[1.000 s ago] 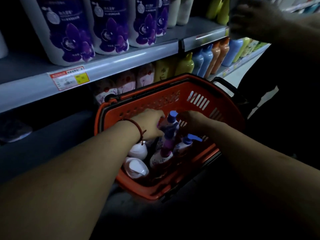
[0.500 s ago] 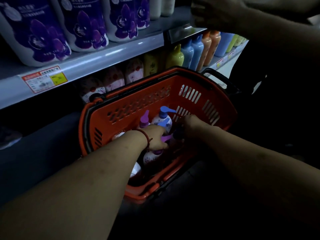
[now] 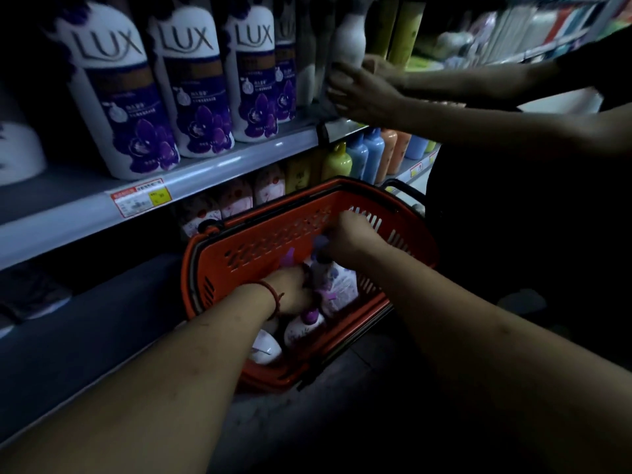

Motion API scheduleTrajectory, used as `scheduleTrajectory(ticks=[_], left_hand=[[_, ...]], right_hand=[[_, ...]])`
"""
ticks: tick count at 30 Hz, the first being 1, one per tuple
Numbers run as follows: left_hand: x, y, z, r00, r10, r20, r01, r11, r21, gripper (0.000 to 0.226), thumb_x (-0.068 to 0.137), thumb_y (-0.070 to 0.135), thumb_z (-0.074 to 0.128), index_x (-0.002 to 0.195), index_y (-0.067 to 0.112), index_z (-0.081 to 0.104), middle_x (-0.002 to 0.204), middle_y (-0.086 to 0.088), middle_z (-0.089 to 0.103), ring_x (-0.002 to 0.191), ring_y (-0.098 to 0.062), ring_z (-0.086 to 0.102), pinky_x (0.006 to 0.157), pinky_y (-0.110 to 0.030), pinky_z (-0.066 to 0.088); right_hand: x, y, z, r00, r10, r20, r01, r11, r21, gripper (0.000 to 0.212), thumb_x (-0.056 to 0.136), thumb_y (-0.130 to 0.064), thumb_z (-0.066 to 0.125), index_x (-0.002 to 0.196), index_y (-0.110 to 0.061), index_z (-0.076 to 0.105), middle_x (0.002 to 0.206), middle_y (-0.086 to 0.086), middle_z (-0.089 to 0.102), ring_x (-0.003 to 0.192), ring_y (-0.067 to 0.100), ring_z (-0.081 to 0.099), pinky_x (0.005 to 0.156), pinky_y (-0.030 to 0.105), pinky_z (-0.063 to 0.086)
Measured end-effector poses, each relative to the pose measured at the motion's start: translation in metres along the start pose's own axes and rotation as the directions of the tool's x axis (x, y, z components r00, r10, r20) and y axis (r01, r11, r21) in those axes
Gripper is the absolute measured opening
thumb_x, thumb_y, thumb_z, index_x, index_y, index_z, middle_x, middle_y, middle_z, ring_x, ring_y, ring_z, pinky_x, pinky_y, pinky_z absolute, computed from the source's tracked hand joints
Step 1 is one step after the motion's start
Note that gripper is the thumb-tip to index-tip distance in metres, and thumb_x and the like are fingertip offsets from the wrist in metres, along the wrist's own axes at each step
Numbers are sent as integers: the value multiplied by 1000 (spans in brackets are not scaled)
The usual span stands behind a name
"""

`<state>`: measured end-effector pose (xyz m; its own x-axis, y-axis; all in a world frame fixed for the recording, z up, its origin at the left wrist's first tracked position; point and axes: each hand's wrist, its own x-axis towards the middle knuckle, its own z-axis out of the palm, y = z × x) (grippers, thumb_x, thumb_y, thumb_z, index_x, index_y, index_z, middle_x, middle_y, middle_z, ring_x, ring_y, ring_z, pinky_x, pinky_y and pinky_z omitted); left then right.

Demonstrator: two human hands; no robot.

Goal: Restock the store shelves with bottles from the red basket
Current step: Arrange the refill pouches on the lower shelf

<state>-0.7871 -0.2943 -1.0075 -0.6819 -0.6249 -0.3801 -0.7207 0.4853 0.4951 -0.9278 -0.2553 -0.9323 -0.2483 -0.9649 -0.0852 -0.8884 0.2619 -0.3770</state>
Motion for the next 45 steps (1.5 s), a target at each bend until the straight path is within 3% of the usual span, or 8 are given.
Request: scheduleTrajectory(ticks=[3,8,13,21,27,34,38,45], left_hand=[[-12,-4,-6,996,54,-75,-58,997,-56,80,58,71,45,112,13,58,103,-5,66,94,-18,59,84,-29,46],[-45,-3,-28,948,29,-318,-133,942,-309,46,72,44,81,102,17,59,90,5,64,86,-12,61,67,-25,43],[-65,-14,-42,880,-60,-472,-269,755,-598,70,57,34,92,118,17,62,109,1,72,99,-16,69,83,-42,59],[-103,-41,-62,834,-144,-532,-328,647,-688,57,58,22,93,111,21,69,104,1,76,98,-18,71,90,-42,56],[-135,-60,-78,852,-219,-476,-315,511,-800,43,67,14,88,106,14,71,101,-3,76,93,-21,73,86,-38,57],[-176,-87,-91,861,-232,-454,-331,421,-844,43,75,12,79,115,3,65,107,-11,74,99,-26,71,85,-34,55],[-197,-105,-93,850,-254,-461,-338,406,-849,60,67,23,83,118,0,63,111,-13,73,103,-28,70,91,-38,55],[-246,-129,-95,744,-423,-518,-378,373,-847,63,58,29,85,113,5,66,108,-8,74,102,-28,70,87,-38,56]], right_hand=[[-11,-22,-22,996,-27,-89,36,994,104,19,79,-22,73,89,-5,74,84,10,71,80,21,64,61,22,41],[-28,-58,-55,976,-100,-195,146,961,236,22,83,-24,72,65,-12,68,63,-2,62,58,8,57,44,14,34],[-41,-92,-69,962,-103,-252,214,861,462,18,80,-20,79,76,-4,72,60,-1,64,48,-4,55,49,11,41],[-45,-110,-58,998,-34,-58,67,395,916,26,89,-16,70,100,8,69,54,2,59,44,12,52,50,26,41],[-42,-108,-33,999,25,45,-52,577,815,40,89,-39,68,101,-2,71,90,29,66,70,31,60,59,37,51],[-56,-128,2,936,-183,301,-58,762,645,28,81,-18,77,102,0,73,104,23,71,77,23,64,64,29,53],[-64,-160,32,838,-388,383,-82,604,793,29,84,-8,74,112,0,68,106,16,74,98,31,72,90,40,57],[-75,-216,68,813,-507,286,-57,419,906,32,84,-2,72,114,6,65,108,21,72,101,37,70,89,43,58]])
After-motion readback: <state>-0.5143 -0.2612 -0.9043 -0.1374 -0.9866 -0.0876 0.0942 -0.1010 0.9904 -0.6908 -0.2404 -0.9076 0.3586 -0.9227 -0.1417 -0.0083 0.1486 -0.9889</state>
